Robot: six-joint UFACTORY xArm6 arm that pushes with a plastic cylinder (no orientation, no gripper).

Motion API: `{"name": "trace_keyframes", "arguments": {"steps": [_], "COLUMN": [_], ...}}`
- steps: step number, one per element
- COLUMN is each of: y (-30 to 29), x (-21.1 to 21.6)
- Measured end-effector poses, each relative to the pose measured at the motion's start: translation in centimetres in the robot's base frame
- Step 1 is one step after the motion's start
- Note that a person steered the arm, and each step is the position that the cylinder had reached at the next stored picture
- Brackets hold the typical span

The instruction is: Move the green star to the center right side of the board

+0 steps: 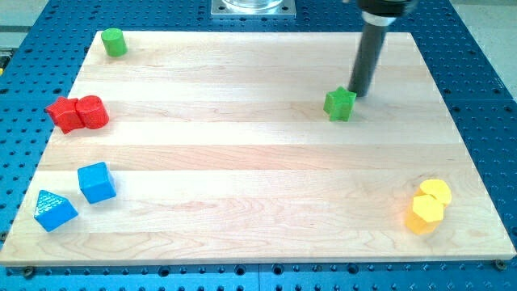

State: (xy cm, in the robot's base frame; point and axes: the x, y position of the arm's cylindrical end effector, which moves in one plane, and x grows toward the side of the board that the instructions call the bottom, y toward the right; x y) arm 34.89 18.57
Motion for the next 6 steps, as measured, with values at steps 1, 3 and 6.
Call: {"name": "trace_keyframes", "arguments": {"steps": [1, 3, 6], "y": [-3.3, -6.9, -6.6], "x": [-0.3, 3.1, 8.5]}}
